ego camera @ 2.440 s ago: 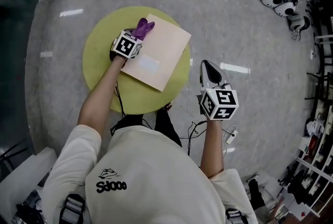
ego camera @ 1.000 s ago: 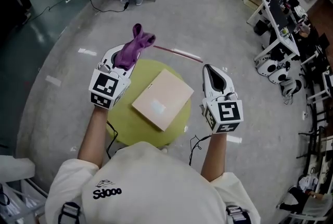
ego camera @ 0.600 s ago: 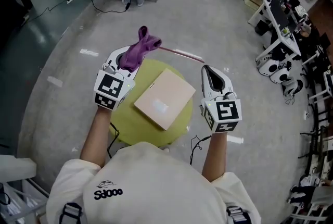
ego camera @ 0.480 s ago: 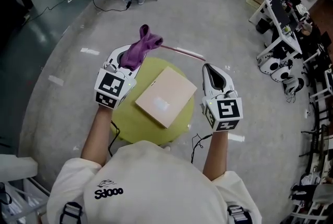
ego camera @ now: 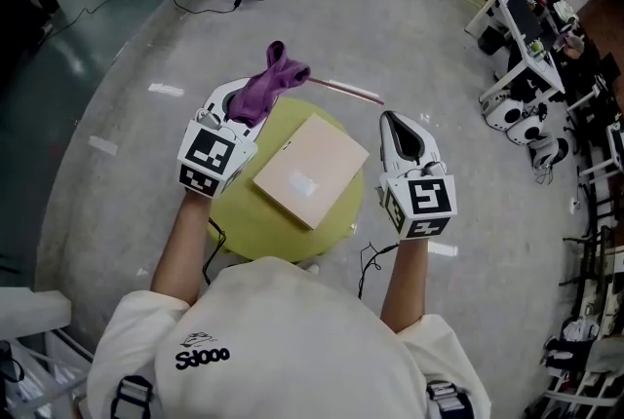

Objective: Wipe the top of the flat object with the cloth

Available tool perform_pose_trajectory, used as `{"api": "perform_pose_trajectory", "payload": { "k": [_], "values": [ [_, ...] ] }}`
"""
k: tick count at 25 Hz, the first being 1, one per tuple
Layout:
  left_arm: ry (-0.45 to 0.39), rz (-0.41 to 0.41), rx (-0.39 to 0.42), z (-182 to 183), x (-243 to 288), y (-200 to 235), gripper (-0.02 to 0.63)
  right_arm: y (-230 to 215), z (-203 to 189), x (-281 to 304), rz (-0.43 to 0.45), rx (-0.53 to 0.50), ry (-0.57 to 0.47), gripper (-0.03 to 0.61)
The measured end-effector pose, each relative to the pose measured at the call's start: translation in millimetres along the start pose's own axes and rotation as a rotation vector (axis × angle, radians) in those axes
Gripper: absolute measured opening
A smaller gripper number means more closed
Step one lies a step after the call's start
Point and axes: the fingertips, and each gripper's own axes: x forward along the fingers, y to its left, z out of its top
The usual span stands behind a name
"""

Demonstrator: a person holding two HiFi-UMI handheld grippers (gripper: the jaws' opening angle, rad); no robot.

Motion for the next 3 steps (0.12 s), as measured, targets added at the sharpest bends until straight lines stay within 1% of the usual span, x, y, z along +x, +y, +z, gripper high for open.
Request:
{"api": "perform_pose_trajectory", "payload": {
  "k": [3],
  "values": [
    [-0.002, -0.008, -0.002, -3.4, -0.6, -4.3, 0.071, 2.6, -4.9, -2.1, 0.000, -0.001, 0.002, 0.009]
  ]
}}
